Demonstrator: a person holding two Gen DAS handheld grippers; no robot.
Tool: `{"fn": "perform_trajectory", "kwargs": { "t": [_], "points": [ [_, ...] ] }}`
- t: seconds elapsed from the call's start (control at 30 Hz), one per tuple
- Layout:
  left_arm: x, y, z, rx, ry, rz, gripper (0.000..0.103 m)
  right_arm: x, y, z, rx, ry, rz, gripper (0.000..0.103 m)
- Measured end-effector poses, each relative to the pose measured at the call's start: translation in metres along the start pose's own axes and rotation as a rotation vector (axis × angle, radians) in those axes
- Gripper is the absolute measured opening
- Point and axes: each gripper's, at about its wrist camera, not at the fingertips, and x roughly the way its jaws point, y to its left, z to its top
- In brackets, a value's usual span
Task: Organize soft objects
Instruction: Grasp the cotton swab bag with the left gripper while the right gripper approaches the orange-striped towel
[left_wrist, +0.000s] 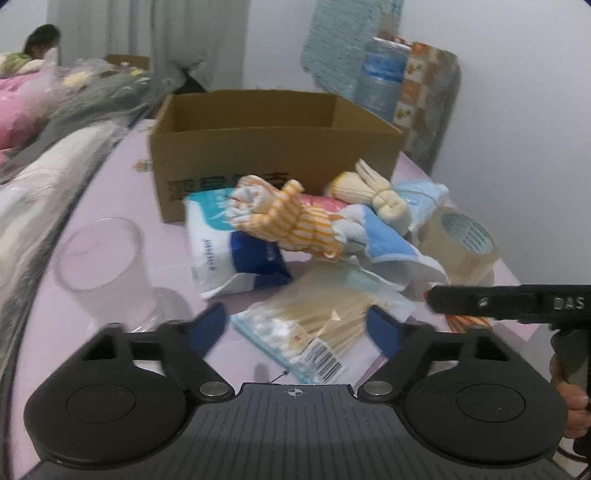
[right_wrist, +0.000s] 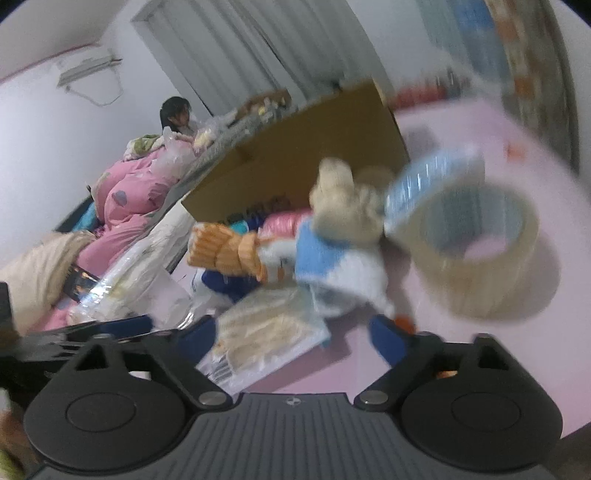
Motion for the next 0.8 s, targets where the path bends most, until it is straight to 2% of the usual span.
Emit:
{"fn": "perform_trajectory", "kwargs": {
  "t": [0.1,0.23,0.43,0.57,0.8],
  "points": [
    [0.015,0.001,0.005,0.006,0.021,-0.026,0.053,0.013,-0.018,-0.003,0.128,0.070,0.075,0.058],
    [0.031,0.004,0.014,-0.010,0.036,-0.048,0.044,0.025,-0.029,-0.008,0.207,0.112,0.131,0.052],
    [0.055,0.007,0.024,-0.026,0.105,-0.055,0.044,0.035,-0.037,-0.011,0.233,0.153,0.151,0.038],
    [0.064,0.011,0.021,-0.047,0.157,-0.038,0.046,0.041,-0.042,-0.014,0.249,0.174,0.159,0.036],
    [0.060,0.032,0.012,-0.177,0.250,-0.143,0.047,0.042,-0.052,-0.016,0.292,0.172,0.184,0.036]
  ]
}}
